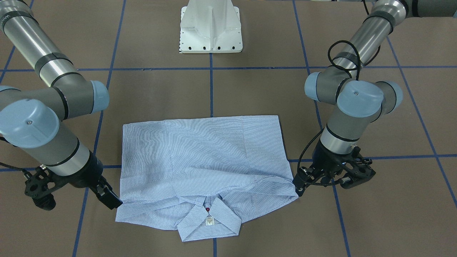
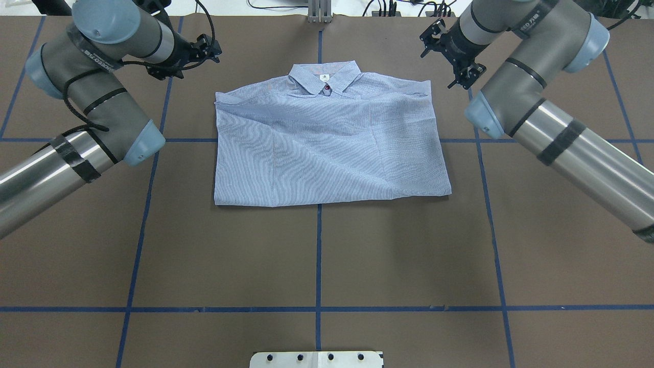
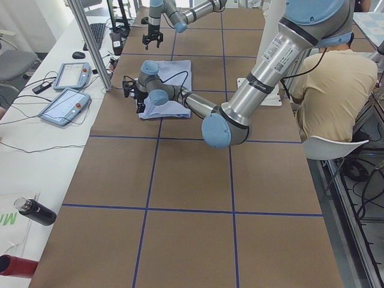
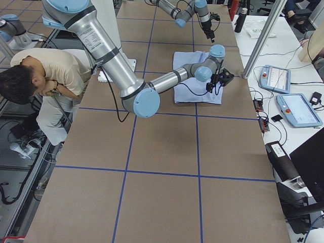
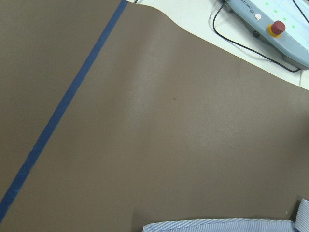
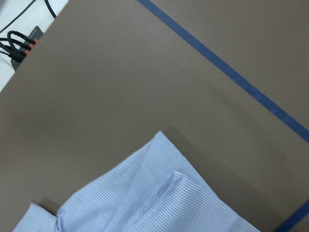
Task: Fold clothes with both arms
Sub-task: 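Move the right gripper to the folded edge nearest the robot and grasp it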
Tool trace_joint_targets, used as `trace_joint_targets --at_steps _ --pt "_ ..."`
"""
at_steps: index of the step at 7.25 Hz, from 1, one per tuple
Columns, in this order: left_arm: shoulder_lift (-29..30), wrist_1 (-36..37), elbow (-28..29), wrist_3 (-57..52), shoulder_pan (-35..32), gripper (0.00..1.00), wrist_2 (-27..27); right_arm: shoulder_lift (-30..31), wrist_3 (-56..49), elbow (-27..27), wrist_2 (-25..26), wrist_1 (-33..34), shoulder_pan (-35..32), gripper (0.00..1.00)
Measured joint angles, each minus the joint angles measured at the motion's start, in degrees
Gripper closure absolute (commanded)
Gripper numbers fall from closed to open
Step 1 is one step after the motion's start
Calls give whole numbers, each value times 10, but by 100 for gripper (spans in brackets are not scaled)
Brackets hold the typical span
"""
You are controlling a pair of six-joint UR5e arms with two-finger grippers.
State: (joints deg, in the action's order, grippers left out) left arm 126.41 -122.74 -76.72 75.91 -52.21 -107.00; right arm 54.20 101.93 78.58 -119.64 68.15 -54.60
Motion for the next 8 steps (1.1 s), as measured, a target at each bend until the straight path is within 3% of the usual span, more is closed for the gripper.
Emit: trace_joint_targets --at_steps 2,3,5,8 --pt "-36 8 -57 -34 -5 0 -1 115 64 135 49 -29 56 0" --pt "-42 9 -68 -36 -6 0 0 160 101 163 84 -70 89 0" --pt "-44 27 -86 -35 -5 0 1 215 151 176 123 -141 133 6" --pt "-39 65 -111 -34 -4 0 2 236 174 176 154 -154 181 12"
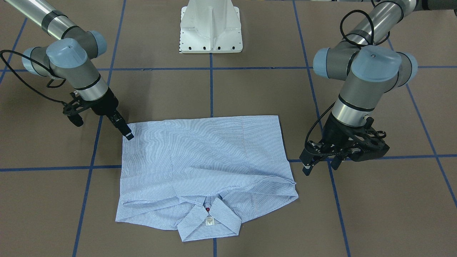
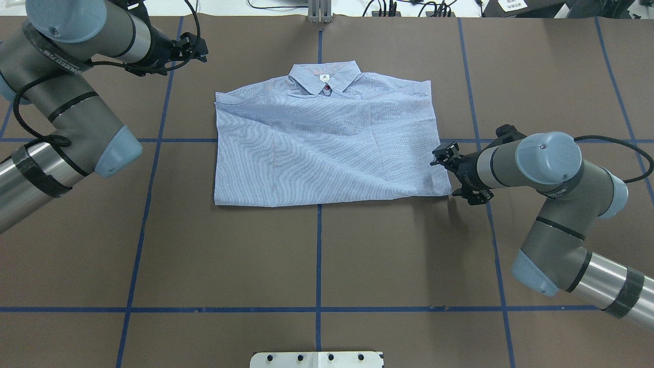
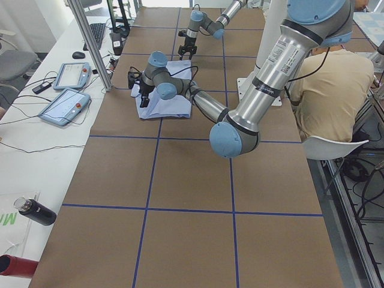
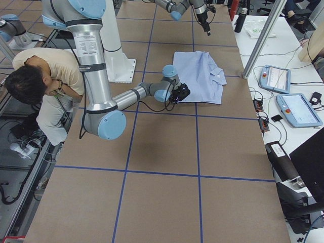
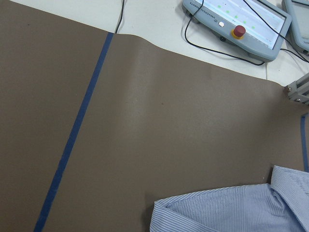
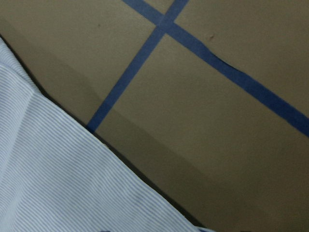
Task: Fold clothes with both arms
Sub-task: 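Move the right gripper to the folded edge nearest the robot and grasp it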
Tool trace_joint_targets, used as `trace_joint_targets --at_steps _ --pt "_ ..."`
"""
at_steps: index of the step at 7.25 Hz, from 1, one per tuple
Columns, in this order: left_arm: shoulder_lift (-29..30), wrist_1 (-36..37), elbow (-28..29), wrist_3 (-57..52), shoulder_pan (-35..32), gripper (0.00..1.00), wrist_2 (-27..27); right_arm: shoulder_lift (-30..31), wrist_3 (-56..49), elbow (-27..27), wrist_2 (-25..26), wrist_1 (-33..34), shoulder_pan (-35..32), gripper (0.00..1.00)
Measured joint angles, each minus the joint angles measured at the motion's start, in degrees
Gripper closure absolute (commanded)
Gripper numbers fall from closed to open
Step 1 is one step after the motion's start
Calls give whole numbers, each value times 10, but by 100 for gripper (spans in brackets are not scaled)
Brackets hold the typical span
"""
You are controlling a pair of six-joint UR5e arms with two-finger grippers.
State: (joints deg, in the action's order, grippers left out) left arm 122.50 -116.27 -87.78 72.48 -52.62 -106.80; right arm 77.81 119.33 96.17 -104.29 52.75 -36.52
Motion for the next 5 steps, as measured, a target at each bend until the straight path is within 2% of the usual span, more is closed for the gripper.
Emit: trace_joint_targets --at_steps 1,2,3,4,5 --pt "1 4 -2 0 0 0 0 4 1 1 3 0 5 13" --pt "1 5 -2 1 0 0 0 7 1 2 4 1 7 24" --pt "1 6 -3 2 0 0 0 11 1 6 3 1 8 58" --pt "1 6 -3 2 0 0 0 19 1 14 3 1 8 100" --pt "1 6 -3 3 1 0 0 28 2 24 2 1 8 100"
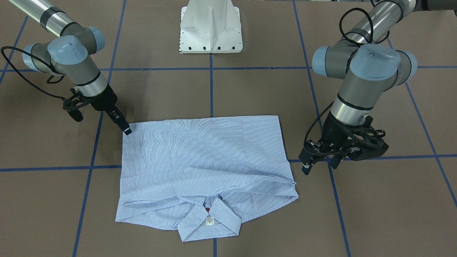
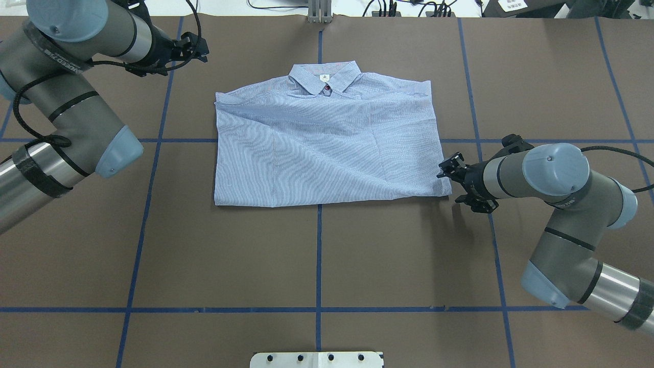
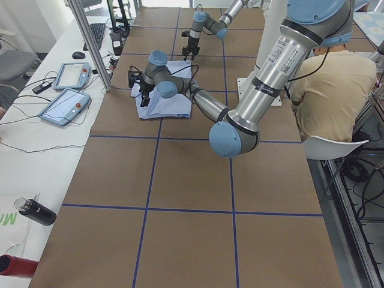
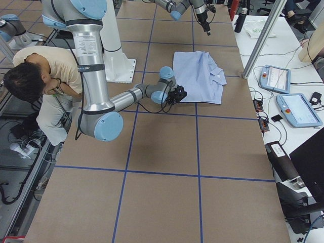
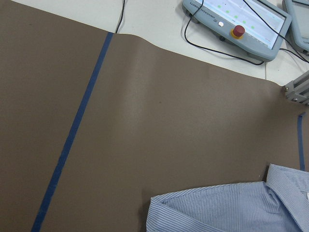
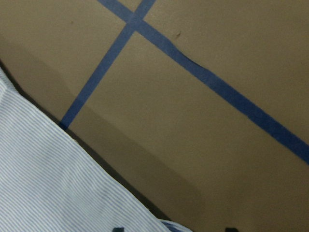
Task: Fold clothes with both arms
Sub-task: 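Move the right gripper to the folded edge nearest the robot and grasp it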
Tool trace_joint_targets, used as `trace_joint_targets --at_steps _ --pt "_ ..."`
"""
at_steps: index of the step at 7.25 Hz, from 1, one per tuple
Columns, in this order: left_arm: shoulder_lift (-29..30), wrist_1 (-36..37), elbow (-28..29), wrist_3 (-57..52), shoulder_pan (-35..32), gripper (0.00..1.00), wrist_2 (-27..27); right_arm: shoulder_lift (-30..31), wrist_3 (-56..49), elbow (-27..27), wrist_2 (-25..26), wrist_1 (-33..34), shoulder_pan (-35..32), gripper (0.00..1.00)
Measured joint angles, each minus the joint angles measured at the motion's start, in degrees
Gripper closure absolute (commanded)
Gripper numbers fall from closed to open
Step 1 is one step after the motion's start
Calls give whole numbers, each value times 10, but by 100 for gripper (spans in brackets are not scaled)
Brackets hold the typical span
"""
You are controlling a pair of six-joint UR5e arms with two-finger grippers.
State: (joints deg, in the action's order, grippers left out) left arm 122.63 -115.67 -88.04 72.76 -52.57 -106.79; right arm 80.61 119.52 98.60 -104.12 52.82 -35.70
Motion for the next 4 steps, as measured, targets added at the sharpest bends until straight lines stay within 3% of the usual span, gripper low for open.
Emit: trace_joint_targets --at_steps 1,2,4 --pt "0 0 0 1 0 0 0 6 1 6 0 0 1 100" --pt "0 0 0 1 0 0 1 7 3 9 0 0 2 73" --pt "-1 0 0 1 -1 0 1 4 7 9 0 0 2 39"
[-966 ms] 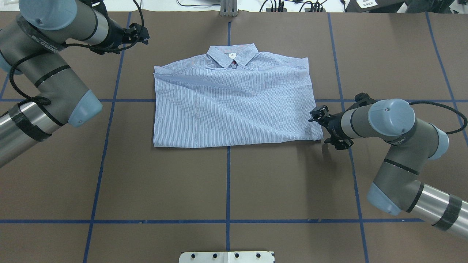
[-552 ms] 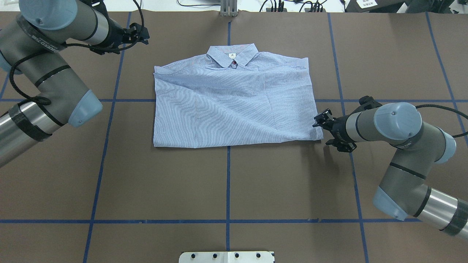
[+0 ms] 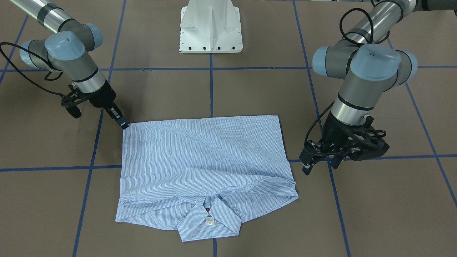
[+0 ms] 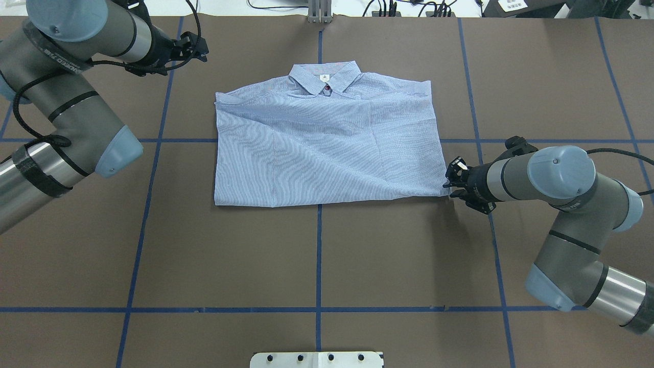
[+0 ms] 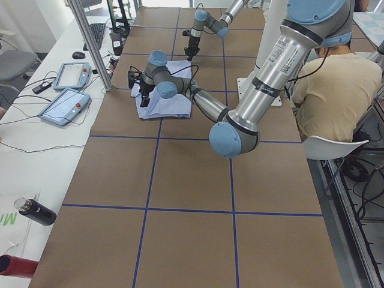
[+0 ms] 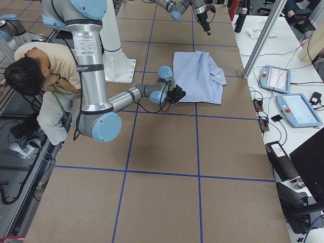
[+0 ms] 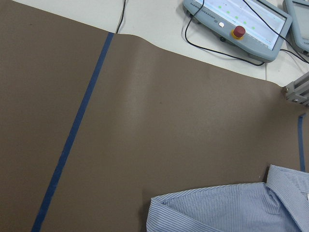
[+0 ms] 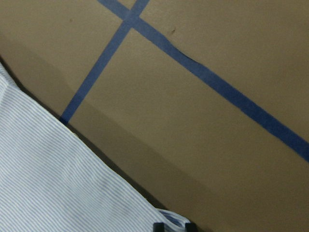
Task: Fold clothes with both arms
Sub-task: 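Move the right gripper to the folded edge nearest the robot and grasp it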
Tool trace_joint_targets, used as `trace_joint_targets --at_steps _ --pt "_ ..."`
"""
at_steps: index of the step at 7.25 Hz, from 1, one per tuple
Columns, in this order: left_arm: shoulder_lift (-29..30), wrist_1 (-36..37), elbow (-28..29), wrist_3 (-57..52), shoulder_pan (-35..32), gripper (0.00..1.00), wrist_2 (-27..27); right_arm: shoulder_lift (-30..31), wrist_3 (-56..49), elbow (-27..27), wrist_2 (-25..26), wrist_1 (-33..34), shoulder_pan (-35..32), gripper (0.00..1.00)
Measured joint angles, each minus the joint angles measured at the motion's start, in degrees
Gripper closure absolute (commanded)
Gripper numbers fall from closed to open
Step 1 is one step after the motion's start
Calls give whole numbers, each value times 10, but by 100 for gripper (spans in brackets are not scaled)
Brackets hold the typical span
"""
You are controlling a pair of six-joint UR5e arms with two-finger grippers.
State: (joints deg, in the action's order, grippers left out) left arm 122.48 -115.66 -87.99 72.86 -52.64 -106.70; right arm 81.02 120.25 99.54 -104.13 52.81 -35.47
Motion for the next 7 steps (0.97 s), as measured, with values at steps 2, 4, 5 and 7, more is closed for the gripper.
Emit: trace_joint_targets --at_steps 2,4,5,7 --pt "-1 0 0 0 0 0 1 -1 0 -1 2 -1 0 25" --pt "-2 0 1 0 0 0 1 -2 0 -5 4 -1 4 31" --pt "-3 0 1 0 0 0 1 -2 0 -7 4 -1 8 43" --pt "-4 0 2 0 0 0 2 -3 0 -9 4 -1 12 84"
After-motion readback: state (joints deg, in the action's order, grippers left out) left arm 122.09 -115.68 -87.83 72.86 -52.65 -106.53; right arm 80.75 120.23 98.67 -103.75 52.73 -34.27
